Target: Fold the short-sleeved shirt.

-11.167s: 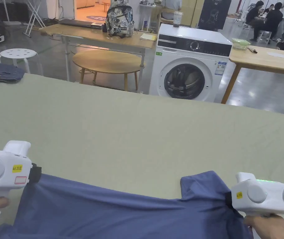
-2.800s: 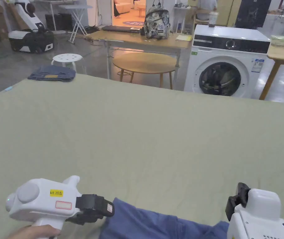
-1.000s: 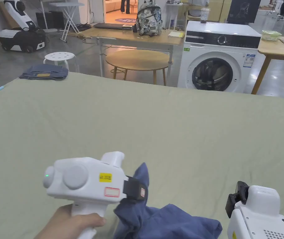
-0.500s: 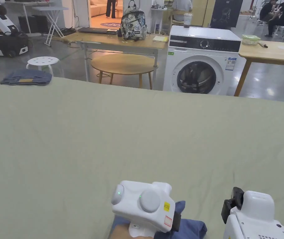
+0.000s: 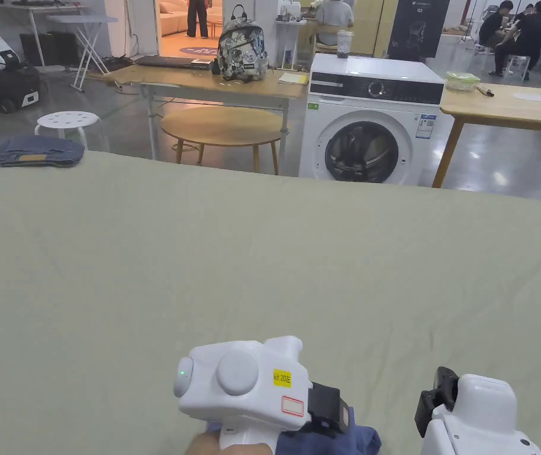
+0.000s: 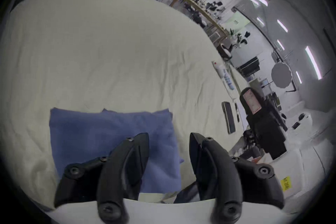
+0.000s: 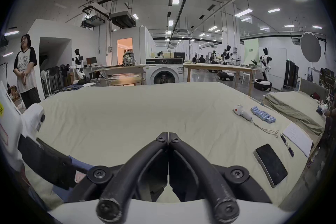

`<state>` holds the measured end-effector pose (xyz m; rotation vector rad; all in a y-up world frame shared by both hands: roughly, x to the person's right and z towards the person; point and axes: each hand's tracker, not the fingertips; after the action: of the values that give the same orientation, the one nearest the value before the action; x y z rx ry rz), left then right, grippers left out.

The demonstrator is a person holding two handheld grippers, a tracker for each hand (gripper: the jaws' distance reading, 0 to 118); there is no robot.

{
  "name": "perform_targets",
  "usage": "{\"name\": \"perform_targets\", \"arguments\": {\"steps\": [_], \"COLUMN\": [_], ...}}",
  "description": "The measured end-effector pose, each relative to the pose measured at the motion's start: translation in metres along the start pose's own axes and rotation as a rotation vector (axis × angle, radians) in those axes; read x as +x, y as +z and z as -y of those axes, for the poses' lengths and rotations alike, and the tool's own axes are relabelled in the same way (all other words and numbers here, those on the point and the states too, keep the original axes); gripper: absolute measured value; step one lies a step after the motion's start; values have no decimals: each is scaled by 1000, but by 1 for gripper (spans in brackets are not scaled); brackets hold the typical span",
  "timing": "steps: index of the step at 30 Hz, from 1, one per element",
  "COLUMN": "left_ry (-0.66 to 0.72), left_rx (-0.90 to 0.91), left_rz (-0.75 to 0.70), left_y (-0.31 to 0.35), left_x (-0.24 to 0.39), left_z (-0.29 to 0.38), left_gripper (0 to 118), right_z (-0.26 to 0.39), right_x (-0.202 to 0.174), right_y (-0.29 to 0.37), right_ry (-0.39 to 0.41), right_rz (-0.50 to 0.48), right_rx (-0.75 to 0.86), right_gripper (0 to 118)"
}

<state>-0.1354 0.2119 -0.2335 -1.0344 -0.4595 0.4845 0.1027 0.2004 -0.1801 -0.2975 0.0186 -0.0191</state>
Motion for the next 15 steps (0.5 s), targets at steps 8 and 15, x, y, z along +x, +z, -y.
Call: {"name": "perform_targets", "arguments": {"steps": [8,15], "left_ry": [99,137], "left_rx": [-118,-133], "left_rz": [91,89], "left_y": [-61,-104], "left_x": [-32,-45], "left_z": [13,40], "left_gripper": [6,0], "right_z": [-1,0], "right_x": [-2,1], "right_y": [3,4], "right_ry": [-2,0], "right_rz": [-5,1], "right_rx": [7,4], "right_gripper": [0,0]}}
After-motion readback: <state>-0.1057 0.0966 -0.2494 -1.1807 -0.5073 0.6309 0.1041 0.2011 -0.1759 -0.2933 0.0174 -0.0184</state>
